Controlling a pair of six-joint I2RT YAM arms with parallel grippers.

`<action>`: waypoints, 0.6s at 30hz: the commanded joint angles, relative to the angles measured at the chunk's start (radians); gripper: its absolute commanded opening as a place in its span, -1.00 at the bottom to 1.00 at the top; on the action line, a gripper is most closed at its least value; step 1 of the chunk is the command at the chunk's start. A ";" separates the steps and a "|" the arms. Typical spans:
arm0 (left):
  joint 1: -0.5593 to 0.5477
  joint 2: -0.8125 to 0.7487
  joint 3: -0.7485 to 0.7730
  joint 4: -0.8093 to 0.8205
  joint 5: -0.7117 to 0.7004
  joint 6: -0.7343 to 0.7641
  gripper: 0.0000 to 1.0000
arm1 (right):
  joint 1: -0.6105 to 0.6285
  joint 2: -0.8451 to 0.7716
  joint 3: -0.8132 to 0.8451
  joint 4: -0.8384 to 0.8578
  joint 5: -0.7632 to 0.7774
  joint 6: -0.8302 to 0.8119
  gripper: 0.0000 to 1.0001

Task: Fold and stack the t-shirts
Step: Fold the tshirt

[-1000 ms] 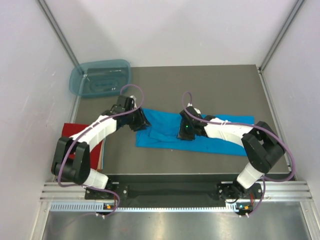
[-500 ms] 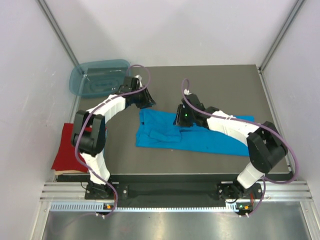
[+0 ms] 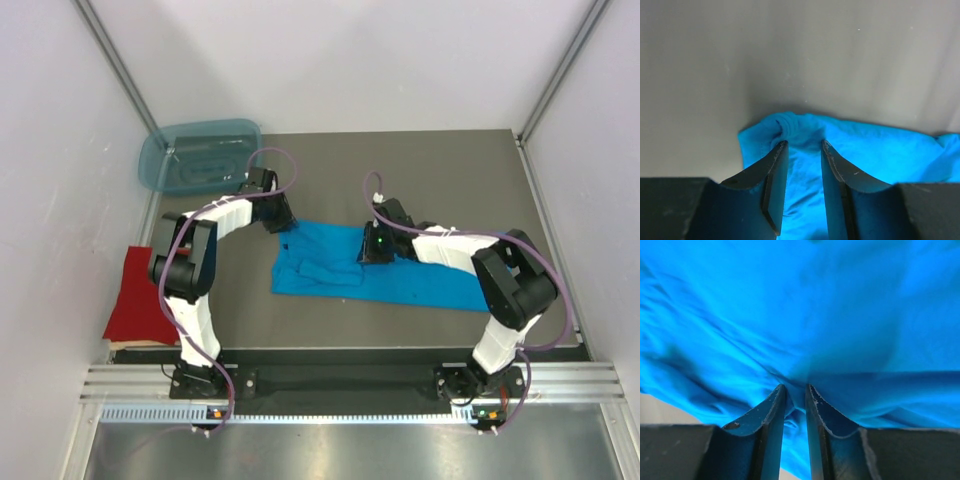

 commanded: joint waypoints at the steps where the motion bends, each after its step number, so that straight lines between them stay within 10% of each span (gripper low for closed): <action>1: 0.001 0.002 0.028 0.025 -0.059 0.030 -0.24 | -0.015 -0.024 -0.023 0.052 0.032 -0.039 -0.54; 9: 0.001 0.006 0.143 -0.069 -0.110 0.064 -0.24 | -0.016 -0.064 -0.026 0.004 0.083 -0.068 -0.63; 18: -0.049 -0.164 0.213 -0.259 -0.174 0.059 -0.20 | -0.062 -0.259 0.049 -0.191 0.166 -0.051 -0.30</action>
